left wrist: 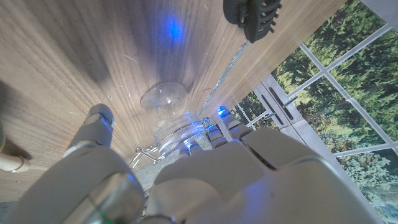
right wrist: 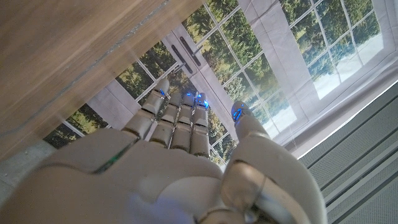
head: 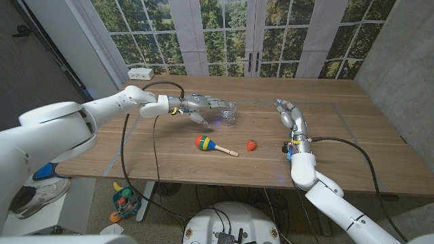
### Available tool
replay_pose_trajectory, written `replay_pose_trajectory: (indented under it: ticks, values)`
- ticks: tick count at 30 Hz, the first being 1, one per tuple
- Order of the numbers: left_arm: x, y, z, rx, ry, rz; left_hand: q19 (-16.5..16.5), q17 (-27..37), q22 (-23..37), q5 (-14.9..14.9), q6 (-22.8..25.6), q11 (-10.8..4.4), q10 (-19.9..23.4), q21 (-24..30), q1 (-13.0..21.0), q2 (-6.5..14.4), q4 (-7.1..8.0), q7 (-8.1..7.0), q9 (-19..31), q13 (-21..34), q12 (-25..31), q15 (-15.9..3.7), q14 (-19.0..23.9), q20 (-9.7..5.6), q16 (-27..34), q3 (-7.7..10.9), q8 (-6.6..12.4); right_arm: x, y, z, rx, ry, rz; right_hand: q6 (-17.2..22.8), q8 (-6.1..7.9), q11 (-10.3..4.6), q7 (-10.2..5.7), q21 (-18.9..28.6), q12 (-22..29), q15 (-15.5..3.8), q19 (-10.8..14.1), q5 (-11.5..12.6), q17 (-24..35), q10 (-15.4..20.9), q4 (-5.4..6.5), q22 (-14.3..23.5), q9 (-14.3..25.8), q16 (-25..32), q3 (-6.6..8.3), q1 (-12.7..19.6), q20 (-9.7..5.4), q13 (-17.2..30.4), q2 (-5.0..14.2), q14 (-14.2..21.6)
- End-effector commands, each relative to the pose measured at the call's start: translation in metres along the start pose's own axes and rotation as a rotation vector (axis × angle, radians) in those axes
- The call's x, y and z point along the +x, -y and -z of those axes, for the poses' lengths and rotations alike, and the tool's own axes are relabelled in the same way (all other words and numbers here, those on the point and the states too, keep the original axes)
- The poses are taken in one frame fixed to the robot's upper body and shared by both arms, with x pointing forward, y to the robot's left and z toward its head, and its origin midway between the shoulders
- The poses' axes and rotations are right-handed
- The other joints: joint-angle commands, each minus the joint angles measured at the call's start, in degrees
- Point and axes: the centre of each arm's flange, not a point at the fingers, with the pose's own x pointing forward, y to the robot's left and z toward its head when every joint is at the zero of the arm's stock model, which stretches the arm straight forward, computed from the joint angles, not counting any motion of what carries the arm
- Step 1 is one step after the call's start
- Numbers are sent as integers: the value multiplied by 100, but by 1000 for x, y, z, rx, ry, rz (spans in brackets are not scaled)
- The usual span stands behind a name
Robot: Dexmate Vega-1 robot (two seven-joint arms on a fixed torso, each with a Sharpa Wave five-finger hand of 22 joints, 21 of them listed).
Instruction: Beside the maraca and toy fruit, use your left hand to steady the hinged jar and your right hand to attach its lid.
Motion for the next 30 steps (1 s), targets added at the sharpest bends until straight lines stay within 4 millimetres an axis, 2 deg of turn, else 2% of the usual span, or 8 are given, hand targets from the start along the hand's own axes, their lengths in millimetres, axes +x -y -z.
replay_pose_trajectory:
  ticks: [1, 30]
  values:
    - [0, 0, 0, -6, -7, 6, 33, 10, 32, 17, -373, -3, -116, -7, 70, -16, -5, -4, 21, 13, 5, -149, 18, 3, 18, -37, 96, -4, -9, -14, -123, 58, -31, 72, 39, -12, -9, -16, 43, -98, 68, 40, 43, 71, 33, 26, 7, 49, 10, 43, 13, 21, 12, 58]
    - [2, -1, -2, 3, -7, 8, 94, 10, 35, 18, -256, -6, -10, -50, 128, -23, 9, -4, 13, 13, 4, -159, 88, -3, 21, -88, 148, -6, -35, -32, -249, 156, -162, 381, 76, -62, -99, 5, 144, -295, 235, 98, 208, 340, 56, 43, 18, 259, -21, 152, -50, 96, 45, 234]
